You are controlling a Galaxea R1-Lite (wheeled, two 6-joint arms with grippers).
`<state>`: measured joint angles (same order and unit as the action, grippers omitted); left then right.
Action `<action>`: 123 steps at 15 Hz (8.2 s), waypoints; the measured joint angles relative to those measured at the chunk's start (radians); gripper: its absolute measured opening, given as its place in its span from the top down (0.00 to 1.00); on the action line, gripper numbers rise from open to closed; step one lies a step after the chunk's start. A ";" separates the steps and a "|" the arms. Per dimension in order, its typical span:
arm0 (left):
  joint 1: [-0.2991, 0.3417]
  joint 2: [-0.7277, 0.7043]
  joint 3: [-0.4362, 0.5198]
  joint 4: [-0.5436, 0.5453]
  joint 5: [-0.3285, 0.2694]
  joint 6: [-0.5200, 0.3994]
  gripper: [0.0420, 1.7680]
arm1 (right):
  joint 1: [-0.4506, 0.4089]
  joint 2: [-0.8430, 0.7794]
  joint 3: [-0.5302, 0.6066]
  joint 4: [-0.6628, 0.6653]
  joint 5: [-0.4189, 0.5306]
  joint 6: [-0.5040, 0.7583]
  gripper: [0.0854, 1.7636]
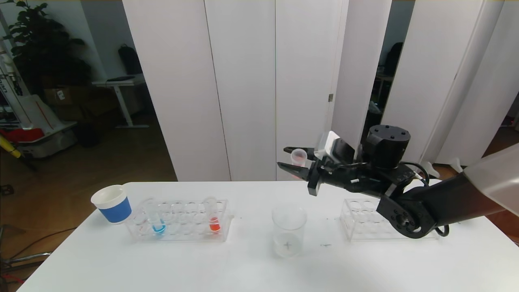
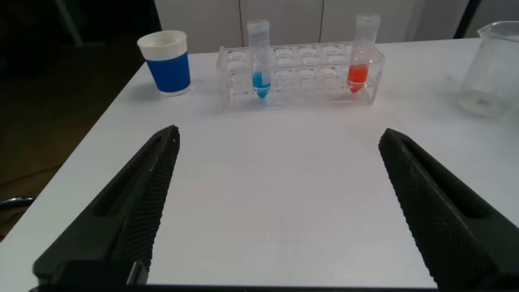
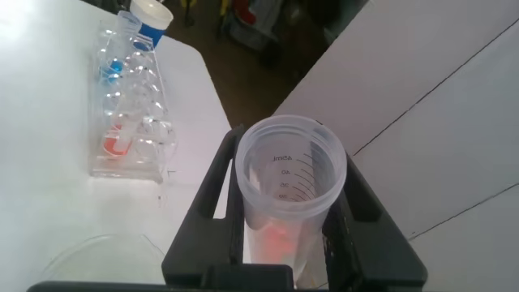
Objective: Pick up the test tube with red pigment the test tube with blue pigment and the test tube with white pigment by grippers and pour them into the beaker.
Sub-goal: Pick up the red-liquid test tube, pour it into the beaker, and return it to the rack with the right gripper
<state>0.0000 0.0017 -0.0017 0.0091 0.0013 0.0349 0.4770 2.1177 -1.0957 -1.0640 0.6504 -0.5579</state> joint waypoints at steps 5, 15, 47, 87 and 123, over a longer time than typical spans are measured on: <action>0.000 0.000 0.000 0.000 0.000 0.000 0.01 | -0.011 0.000 0.021 0.007 0.077 -0.176 0.69; 0.000 0.000 0.000 0.000 0.000 0.000 0.01 | -0.046 0.026 -0.035 0.117 0.144 -0.536 0.69; 0.000 0.000 0.000 0.000 0.000 0.000 0.01 | -0.031 0.161 -0.215 0.113 0.141 -0.981 0.69; 0.000 0.000 0.000 0.000 0.000 0.000 0.01 | -0.003 0.146 -0.273 0.109 0.211 -1.244 0.69; 0.000 0.000 0.000 0.000 0.000 0.000 0.01 | 0.114 -0.117 -0.104 0.333 -1.104 0.701 0.69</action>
<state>0.0000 0.0017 -0.0017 0.0091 0.0013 0.0349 0.5906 2.0002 -1.1994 -0.7313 -0.4540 0.1436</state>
